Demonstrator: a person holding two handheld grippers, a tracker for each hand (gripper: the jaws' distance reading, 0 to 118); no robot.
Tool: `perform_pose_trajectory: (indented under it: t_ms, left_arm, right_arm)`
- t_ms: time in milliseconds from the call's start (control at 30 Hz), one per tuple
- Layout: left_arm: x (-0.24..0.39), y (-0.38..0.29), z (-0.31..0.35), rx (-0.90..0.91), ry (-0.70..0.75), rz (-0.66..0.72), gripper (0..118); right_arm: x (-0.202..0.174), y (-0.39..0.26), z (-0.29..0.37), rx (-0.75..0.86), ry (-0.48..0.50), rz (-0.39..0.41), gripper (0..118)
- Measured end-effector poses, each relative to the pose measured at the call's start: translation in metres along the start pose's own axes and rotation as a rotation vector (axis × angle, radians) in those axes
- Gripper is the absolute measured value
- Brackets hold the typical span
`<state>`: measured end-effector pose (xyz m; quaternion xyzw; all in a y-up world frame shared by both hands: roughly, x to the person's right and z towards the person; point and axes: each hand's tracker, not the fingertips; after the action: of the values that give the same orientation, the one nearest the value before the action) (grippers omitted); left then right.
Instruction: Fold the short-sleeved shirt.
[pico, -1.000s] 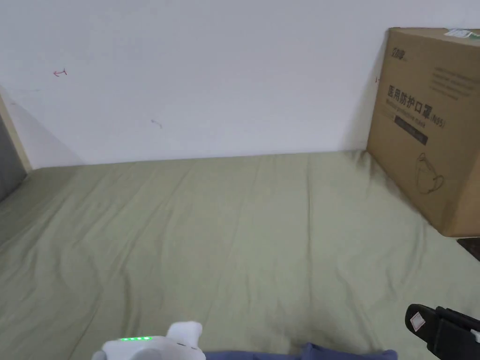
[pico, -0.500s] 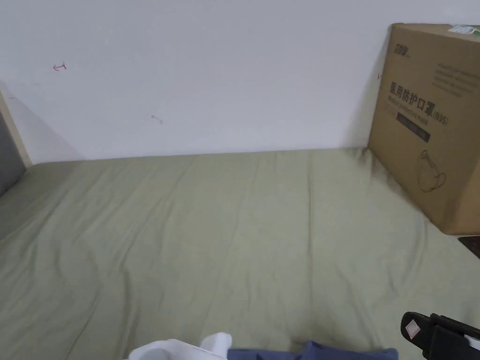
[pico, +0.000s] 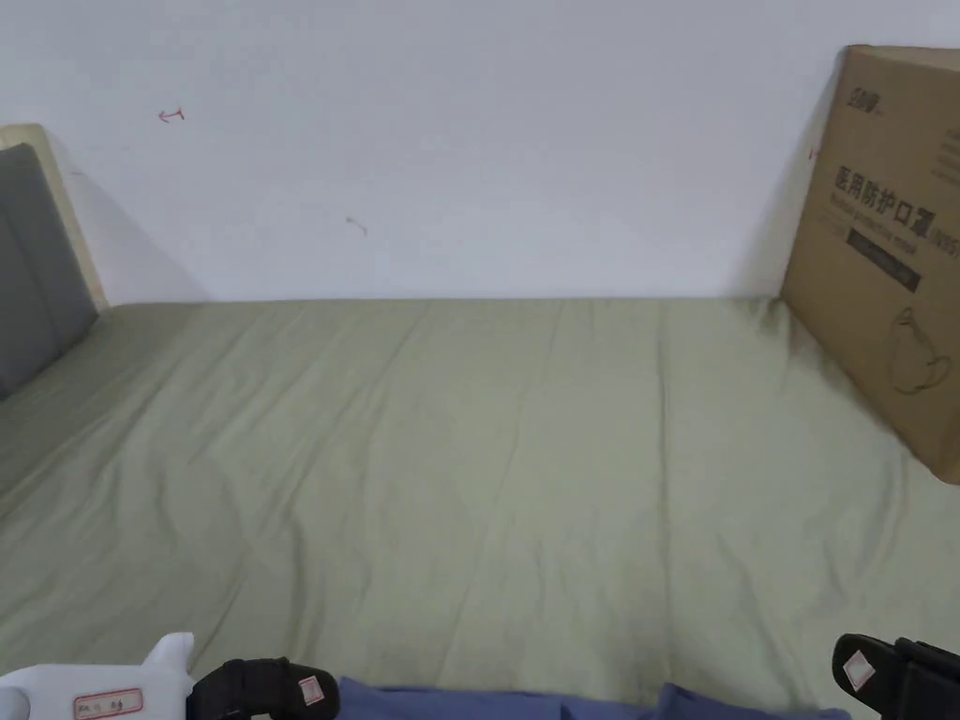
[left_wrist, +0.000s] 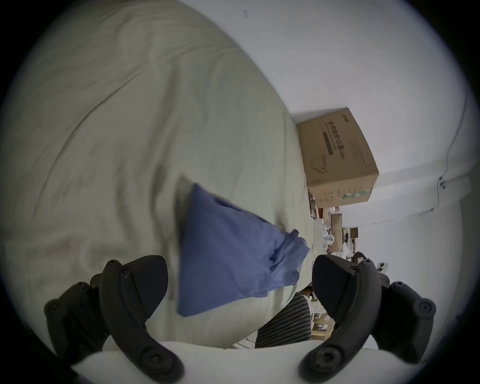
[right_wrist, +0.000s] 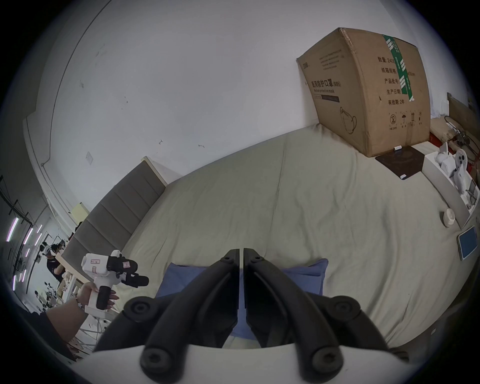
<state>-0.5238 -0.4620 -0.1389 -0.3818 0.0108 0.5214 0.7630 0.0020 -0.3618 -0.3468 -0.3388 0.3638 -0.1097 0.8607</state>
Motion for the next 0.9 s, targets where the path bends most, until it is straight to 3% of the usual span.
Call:
perform_pose_trajectory:
  t_ms: [200,300,467,500,533,600,667,733,767,900]
  left_arm:
    - [-0.072,0.009,-0.051,-0.102,-0.192,0.188,115]
    - [-0.081,0.006,-0.072,-0.064,-0.41,0.202,118]
    - [-0.095,0.002,-0.102,-0.112,-0.569,0.277,113]
    - [-0.096,-0.002,-0.099,-0.113,-0.555,0.254,108]
    - [-0.098,-0.003,-0.097,-0.111,-0.551,0.231,96]
    - [-0.101,-0.006,-0.095,-0.114,-0.427,0.198,8]
    - [-0.098,-0.011,-0.1,-0.135,-0.084,0.054,6]
    - [-0.081,-0.013,-0.095,-0.076,-0.219,0.037,6]
    - [-0.072,-0.014,-0.096,-0.082,-0.118,-0.035,6]
    - [-0.025,-0.023,-0.077,-0.015,0.027,-0.203,6]
  right_arm:
    - [-0.007,-0.003,0.001,-0.027,0.006,-0.028,3]
    - [-0.011,-0.002,0.004,-0.041,-0.021,-0.002,3]
    - [-0.012,0.002,0.007,-0.038,-0.038,0.012,3]
    - [-0.013,0.002,0.006,-0.037,-0.038,0.011,3]
    - [-0.013,0.002,0.006,-0.037,-0.037,0.01,3]
    - [-0.013,0.002,0.004,-0.037,-0.039,0.01,3]
    - [-0.012,0.0,0.001,-0.04,-0.036,0.004,3]
    - [-0.012,-0.001,-0.001,-0.046,-0.029,-0.013,3]
    - [-0.012,-0.001,-0.001,-0.049,-0.025,-0.018,3]
    - [-0.016,0.003,0.003,-0.04,-0.005,0.012,3]
